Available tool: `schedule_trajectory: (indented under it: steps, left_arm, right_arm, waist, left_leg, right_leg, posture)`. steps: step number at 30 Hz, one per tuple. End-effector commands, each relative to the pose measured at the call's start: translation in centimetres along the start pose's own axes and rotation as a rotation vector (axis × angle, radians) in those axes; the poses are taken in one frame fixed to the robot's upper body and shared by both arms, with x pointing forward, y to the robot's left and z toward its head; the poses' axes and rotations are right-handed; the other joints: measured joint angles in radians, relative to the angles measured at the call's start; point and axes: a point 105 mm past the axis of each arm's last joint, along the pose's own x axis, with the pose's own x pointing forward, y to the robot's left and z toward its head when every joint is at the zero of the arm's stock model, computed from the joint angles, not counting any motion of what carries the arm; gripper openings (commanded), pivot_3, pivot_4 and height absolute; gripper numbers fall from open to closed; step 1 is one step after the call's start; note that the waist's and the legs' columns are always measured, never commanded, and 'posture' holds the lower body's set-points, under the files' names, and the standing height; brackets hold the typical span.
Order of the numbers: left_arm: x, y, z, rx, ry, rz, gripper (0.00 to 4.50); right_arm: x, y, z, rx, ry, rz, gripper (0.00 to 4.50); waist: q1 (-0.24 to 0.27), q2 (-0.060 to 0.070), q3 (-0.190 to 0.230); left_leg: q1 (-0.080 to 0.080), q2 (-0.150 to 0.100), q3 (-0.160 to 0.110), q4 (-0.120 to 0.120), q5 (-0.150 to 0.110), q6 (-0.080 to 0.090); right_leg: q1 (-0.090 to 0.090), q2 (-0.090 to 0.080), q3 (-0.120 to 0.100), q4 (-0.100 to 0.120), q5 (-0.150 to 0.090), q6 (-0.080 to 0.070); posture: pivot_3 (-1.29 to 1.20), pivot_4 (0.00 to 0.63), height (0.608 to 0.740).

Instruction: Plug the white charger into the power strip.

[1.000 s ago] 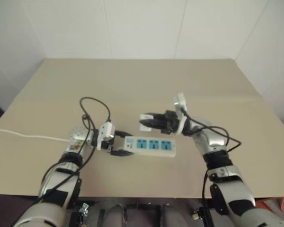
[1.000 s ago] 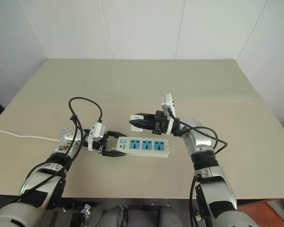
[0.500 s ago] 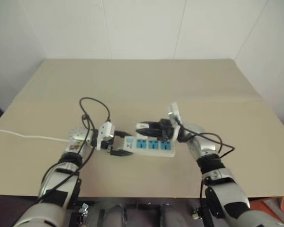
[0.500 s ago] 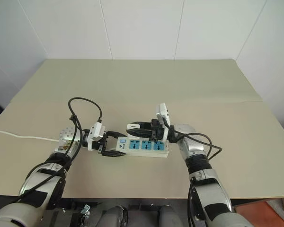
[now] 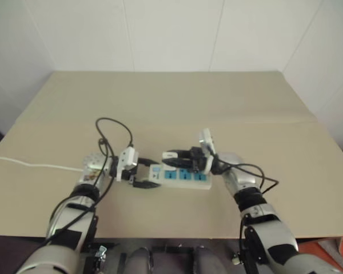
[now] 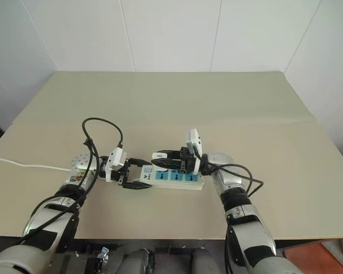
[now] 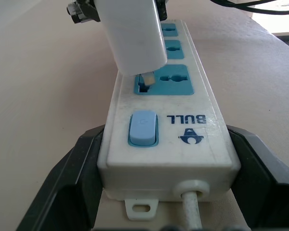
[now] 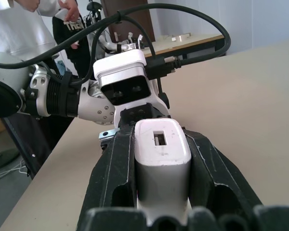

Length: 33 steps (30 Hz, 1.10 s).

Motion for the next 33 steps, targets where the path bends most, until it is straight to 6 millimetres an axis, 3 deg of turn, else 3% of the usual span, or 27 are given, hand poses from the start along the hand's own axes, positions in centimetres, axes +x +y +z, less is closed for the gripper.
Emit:
schedule_trajectory:
  steps: [1, 33]
  left_arm:
    - [-0.2, -0.2, -0.2, -0.006, 0.02, -0.008, 3.27]
    - [-0.3, -0.1, -0.2, 0.001, 0.027, -0.007, 3.27]
  right_arm:
    - [0.2, -0.1, 1.1, -0.05, -0.03, 0.015, 1.13]
    - [-1.0, -0.4, -1.0, -0.07, 0.024, -0.031, 1.13]
  waist:
    - [0.0, 0.0, 0.0]
    - [-0.002, 0.0, 0.0]
  left_leg:
    - [0.0, 0.0, 0.0, 0.0, 0.0, 0.0]
    - [0.003, 0.0, 0.0, -0.001, 0.0, 0.0]
  right_leg:
    - [0.0, 0.0, 0.0, 0.0, 0.0, 0.0]
    - [0.002, 0.0, 0.0, 0.0, 0.0, 0.0]
  posture:
    - [0.0, 0.15, 0.74]
    - [0.0, 0.15, 0.74]
